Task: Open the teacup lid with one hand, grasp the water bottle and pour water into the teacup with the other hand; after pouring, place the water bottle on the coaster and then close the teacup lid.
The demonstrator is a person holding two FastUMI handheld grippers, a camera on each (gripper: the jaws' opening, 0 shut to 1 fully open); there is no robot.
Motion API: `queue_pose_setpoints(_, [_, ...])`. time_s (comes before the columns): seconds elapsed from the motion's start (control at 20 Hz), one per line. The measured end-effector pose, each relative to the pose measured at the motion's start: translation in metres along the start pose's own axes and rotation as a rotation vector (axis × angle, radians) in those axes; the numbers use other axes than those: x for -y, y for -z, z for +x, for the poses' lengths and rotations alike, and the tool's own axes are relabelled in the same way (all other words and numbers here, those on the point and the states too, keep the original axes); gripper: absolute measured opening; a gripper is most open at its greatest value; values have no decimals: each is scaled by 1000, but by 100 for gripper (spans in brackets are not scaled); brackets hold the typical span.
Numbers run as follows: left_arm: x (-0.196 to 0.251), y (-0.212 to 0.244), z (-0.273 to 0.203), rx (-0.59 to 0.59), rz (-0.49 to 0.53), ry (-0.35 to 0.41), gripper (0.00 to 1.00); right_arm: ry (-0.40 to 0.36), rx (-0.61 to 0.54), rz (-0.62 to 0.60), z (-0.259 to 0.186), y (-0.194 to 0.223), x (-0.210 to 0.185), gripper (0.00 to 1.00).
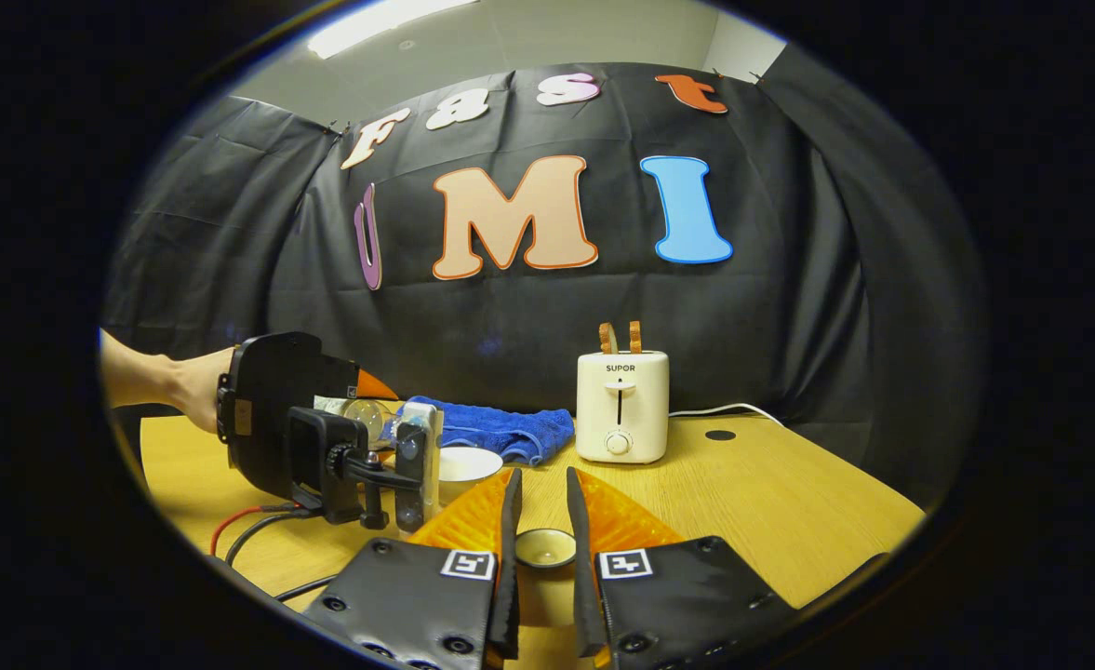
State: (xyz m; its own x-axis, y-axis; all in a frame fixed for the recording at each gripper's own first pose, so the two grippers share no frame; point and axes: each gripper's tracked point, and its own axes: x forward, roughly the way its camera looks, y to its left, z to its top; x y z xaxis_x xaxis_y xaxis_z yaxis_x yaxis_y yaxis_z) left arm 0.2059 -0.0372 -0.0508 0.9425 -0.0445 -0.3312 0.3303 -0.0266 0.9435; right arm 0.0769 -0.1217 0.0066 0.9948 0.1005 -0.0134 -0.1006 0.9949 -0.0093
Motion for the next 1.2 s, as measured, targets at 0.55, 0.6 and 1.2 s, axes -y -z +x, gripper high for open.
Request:
queue_pose_setpoints(0.55, [-5, 0, -1, -32, 154, 6, 73, -2, -2, 1, -1, 0, 0, 27])
queue_pose_setpoints(0.6, [-6, 0, 0, -33, 166, 4, 73, -2, -3, 1, -1, 0, 0, 27])
queue_pose_setpoints(1.2, [-16, -2, -5, -53, 329, -11, 72, -4, -3, 1, -1, 0, 0, 27])
